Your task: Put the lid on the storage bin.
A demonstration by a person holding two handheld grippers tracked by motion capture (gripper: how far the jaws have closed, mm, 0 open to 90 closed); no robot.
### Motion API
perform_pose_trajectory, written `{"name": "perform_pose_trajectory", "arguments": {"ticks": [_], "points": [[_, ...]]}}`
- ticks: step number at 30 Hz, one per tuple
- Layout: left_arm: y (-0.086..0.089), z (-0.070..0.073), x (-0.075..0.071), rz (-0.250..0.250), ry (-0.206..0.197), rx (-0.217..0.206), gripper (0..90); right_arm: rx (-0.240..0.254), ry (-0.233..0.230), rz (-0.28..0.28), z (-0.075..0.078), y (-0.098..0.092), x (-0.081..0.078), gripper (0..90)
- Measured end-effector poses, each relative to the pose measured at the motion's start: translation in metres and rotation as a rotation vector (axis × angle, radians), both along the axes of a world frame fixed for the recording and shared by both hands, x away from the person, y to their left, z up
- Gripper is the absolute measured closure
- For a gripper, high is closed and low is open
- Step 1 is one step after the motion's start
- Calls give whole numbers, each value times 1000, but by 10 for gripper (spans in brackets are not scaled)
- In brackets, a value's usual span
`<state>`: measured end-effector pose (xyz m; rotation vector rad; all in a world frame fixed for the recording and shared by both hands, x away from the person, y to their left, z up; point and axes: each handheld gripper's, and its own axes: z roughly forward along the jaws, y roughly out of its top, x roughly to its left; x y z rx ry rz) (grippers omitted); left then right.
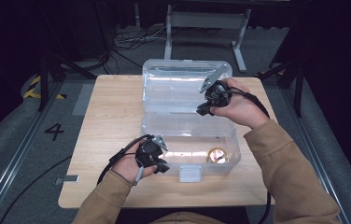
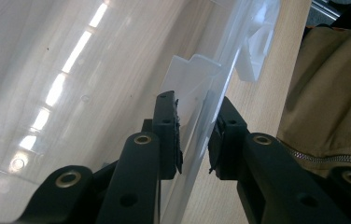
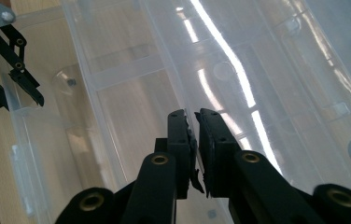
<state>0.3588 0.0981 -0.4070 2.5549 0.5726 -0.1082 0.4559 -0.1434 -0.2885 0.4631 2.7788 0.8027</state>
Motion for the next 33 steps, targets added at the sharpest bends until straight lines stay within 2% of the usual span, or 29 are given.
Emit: {"name": "perform_pose_trajectory", "arguments": {"ticks": [18,33], "points": [[0,0,0,4,4,-1,753,0,-15,19,-1,-2,-19,846],[0,0,0,10,5,-4,752,-27,-41,33,-3,-2,-34,849]]}}
